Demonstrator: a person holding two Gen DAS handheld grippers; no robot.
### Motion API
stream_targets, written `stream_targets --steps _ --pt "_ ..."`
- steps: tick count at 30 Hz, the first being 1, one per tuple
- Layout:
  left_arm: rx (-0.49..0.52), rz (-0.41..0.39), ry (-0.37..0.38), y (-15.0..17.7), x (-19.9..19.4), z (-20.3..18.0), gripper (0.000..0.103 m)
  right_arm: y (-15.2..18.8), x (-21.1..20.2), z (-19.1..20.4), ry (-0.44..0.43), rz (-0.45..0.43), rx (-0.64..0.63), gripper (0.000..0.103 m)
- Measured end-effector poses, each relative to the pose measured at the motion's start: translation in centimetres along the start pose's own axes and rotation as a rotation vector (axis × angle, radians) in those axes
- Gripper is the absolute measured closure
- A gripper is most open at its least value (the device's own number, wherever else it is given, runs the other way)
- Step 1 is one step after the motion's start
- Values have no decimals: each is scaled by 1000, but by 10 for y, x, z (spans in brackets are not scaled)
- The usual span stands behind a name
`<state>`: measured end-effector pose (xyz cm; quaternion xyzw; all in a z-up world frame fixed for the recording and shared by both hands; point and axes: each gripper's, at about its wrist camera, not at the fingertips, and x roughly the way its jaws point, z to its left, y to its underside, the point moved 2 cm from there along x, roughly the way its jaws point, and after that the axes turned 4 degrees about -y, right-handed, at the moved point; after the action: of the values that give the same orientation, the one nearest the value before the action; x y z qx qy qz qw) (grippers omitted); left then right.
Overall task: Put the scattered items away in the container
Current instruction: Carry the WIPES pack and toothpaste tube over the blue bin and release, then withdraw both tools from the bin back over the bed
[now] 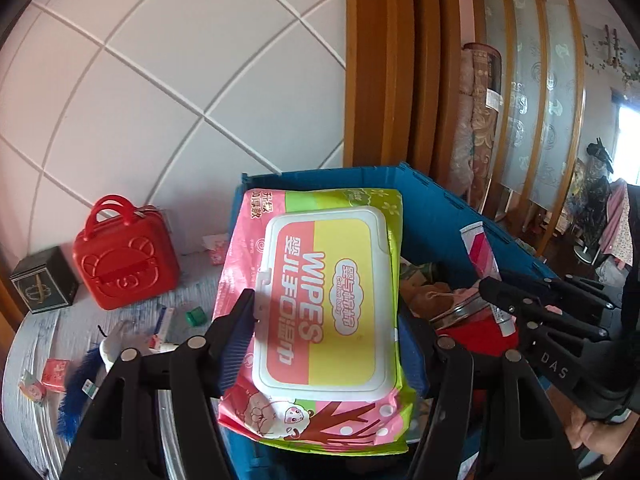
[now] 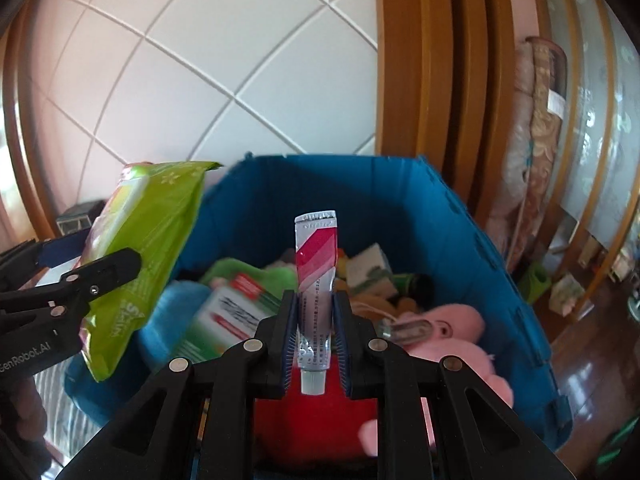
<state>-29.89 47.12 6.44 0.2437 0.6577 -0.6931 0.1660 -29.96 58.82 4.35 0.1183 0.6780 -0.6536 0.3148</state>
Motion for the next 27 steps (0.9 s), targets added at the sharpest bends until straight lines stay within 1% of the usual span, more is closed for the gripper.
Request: stream_targets --steps 3,5,6,8,11,15,17,18,20,21,22,23,24,25,26,27 --pt "23 72 20 0 27 -37 40 10 8 -26 -4 41 8 85" --pt "46 102 1 5 39 -56 40 18 10 -40 -9 71 22 85" --pt "56 106 -13 6 43 -62 40 22 4 -44 -10 79 26 85" --pt "70 107 -47 5 48 -72 39 27 6 -54 -23 93 34 84" --pt "79 112 -75 3 50 -74 38 31 7 -61 -35 106 38 84" --pt "104 103 -108 4 49 -79 37 36 8 -71 -61 90 49 83" --pt "120 98 -112 5 48 -83 35 38 5 -73 -83 76 62 79" --pt "123 97 -109 5 47 -84 35 40 3 -73 -95 68 66 74" --pt "121 91 -99 6 43 -85 35 42 -2 -73 -111 50 66 59" --pt "117 84 -101 7 41 -84 35 43 -5 -72 -109 39 65 57" --pt "114 71 -104 7 37 -82 35 44 -9 -73 -102 27 64 49" --pt "111 55 -104 7 32 -81 34 45 -12 -74 -94 12 66 38" --pt "107 38 -102 7 26 -80 33 44 -15 -76 -89 2 70 32" --pt "100 22 -104 7 20 -79 29 45 -19 -79 -80 -11 77 23" --pt "93 5 -114 7 15 -77 26 46 -23 -82 -77 -19 81 17" --pt "89 -12 -126 7 10 -75 26 46 -26 -83 -80 -23 82 15"
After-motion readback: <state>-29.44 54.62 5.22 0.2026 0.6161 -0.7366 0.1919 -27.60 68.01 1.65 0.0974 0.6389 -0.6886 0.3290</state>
